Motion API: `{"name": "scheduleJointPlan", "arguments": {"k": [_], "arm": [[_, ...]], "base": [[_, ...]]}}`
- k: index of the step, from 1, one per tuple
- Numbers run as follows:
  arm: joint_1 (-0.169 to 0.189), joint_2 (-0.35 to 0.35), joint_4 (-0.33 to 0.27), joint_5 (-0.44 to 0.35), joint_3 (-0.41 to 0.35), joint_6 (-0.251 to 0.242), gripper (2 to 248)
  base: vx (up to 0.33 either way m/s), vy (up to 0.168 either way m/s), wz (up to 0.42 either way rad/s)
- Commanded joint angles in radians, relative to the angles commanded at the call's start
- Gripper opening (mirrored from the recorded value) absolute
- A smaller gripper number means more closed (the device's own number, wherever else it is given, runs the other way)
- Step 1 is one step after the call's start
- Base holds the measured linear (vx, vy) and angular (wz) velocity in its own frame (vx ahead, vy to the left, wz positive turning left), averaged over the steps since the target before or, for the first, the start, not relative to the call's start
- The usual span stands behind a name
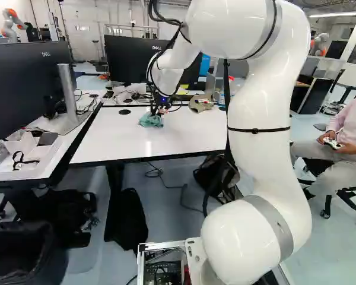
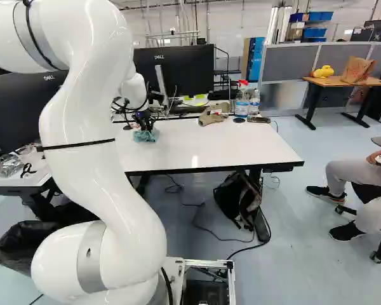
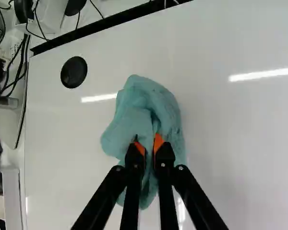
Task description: Clean the table with the green towel
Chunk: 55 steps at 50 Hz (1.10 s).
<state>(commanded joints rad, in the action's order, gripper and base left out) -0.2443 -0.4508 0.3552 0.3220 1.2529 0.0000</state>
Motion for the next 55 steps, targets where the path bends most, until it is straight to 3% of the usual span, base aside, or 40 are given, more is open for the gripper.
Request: {"name": "scheduleJointPlan", "arguments": {"k": [37,55], "arm": [[0.001,-0.007,0.0,0.06,0.001,0.0,41],[0.048,-0.013,0.0,0.06,0.008,0.0,41]], "base": [[0.0,0.0,0.0],[0.0,0.0,0.0]]}}
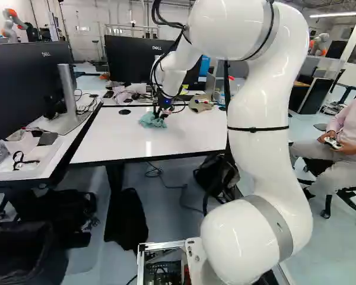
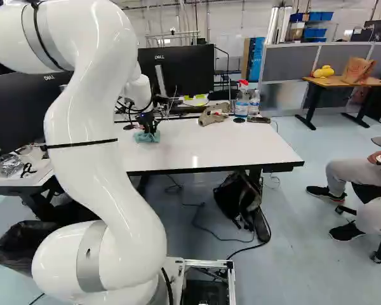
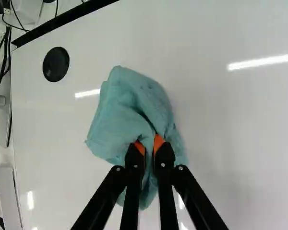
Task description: Clean the table with the green towel
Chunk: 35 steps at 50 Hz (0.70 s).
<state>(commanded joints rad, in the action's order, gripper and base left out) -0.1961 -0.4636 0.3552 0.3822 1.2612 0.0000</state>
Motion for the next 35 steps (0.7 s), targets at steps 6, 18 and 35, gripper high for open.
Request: {"name": "scheduleJointPlan", "arguments": {"k": [6,18,35], "arm": [[0.017,-0.01,0.0,0.0,0.014,0.0,41],[0.037,-0.048,0.0,0.0,0.065,0.0,41],[0.043,-0.117,0.0,0.0,0.16,0.0,41]], "base": [[0.0,0.0,0.0],[0.0,0.0,0.0],[0.0,0.0,0.0]]}}
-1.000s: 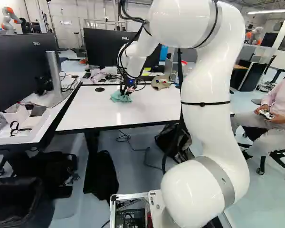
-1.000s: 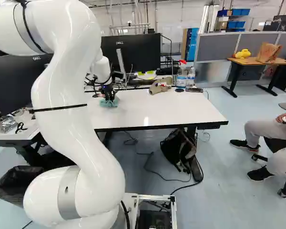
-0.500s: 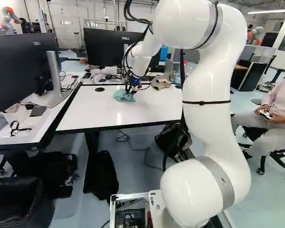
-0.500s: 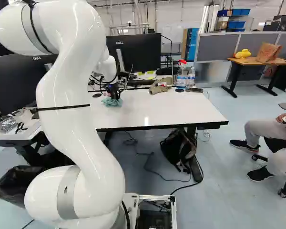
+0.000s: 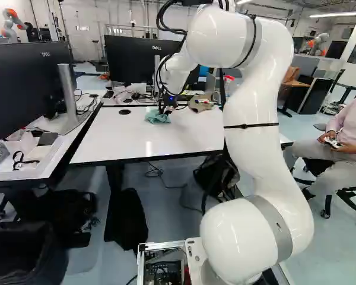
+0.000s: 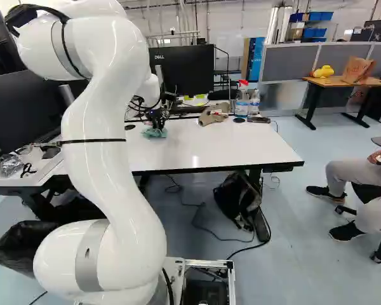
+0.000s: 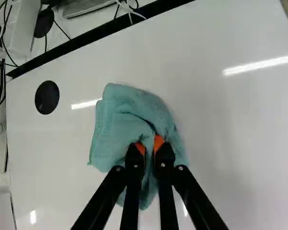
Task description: Clean the table with the green towel
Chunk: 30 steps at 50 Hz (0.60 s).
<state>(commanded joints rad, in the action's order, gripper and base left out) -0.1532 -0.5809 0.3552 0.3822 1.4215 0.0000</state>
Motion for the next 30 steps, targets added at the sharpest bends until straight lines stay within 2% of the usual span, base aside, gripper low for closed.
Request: {"name": "scheduleJointPlan", "arguments": {"k": [13,30], "arm": [[-0.018,-0.045,0.0,0.0,0.063,0.0,41],[-0.06,-0.032,0.0,0.0,0.046,0.0,41]], "base": [[0.0,0.0,0.0],[0.0,0.0,0.0]]}}
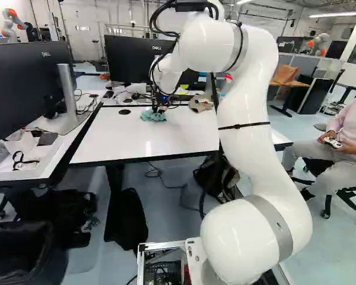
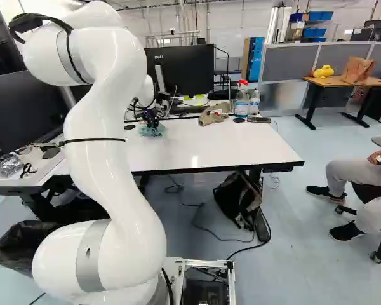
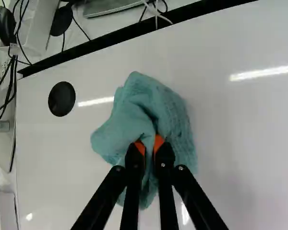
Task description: Clean the table with the green towel
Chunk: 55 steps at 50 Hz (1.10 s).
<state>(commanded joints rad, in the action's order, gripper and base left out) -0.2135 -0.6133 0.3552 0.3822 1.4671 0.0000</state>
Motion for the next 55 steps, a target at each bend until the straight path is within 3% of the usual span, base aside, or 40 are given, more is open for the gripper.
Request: {"name": "scheduleJointPlan", "arguments": {"k": [35,55], "arm": [[-0.065,0.111,0.0,0.0,-0.154,0.0,41],[-0.069,0.188,0.0,0.0,-0.257,0.0,41]], "base": [[0.0,0.0,0.0],[0.0,0.0,0.0]]}}
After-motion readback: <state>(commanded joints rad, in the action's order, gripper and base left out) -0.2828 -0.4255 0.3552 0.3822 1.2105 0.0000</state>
